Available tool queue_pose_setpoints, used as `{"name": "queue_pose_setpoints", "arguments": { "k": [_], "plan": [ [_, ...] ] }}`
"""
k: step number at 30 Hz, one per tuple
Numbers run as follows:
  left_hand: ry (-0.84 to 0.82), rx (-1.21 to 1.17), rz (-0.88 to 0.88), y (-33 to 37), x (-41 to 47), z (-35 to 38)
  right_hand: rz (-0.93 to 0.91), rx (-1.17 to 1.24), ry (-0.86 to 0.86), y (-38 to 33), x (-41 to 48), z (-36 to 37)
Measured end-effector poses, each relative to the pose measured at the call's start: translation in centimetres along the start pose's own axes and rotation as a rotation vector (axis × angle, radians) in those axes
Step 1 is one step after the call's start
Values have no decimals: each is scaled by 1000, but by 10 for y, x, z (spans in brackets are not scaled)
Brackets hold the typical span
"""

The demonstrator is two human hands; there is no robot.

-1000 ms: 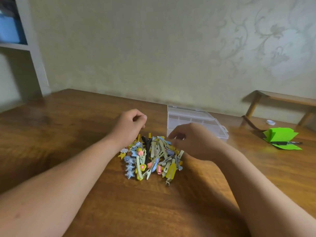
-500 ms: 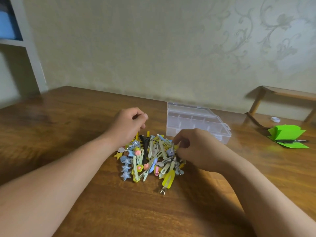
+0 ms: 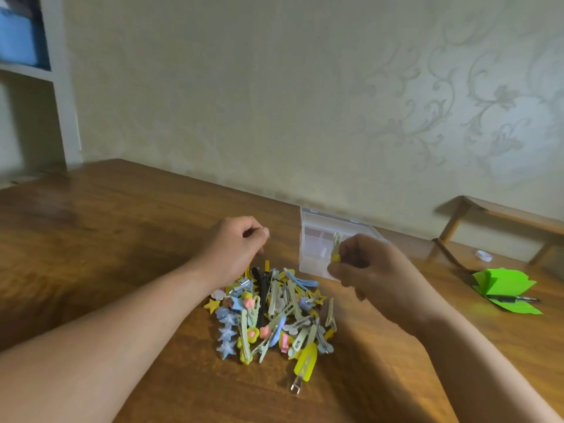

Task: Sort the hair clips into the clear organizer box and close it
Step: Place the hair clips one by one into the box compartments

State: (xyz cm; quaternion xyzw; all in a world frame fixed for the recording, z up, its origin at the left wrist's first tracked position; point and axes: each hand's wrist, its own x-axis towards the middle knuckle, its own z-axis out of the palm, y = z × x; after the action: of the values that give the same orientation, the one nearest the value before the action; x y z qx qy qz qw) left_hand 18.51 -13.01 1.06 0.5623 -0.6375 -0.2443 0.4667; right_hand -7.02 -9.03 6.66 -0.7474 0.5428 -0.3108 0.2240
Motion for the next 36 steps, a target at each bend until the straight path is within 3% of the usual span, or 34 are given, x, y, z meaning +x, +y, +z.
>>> {"name": "queue_pose_setpoints", "arguments": {
  "k": [4,11,17,23,28,31,36],
  "plan": [
    [-4,-6,-12,-4,3,0,80,-104,116,-10,59,-18],
    [-3,-27,-34,-3,3,-1,269,-424,-172,3,147,-1],
    [-11,-23,-36,-2,3,0,362,-613,-302,-5,164,10],
    [-16,0,-33,-1,3,-1,357,-554,-295,-5,159,18],
    [-12,-4,-40,-1,2,-1,186,-259,-14,-3,128,9],
    [1,-19,-57,0,1,-2,59,-204,108,-9,85,-3],
    [-6,-6,-63,3,-2,-1,109,-220,-83,-8,12,-6]
  ]
}}
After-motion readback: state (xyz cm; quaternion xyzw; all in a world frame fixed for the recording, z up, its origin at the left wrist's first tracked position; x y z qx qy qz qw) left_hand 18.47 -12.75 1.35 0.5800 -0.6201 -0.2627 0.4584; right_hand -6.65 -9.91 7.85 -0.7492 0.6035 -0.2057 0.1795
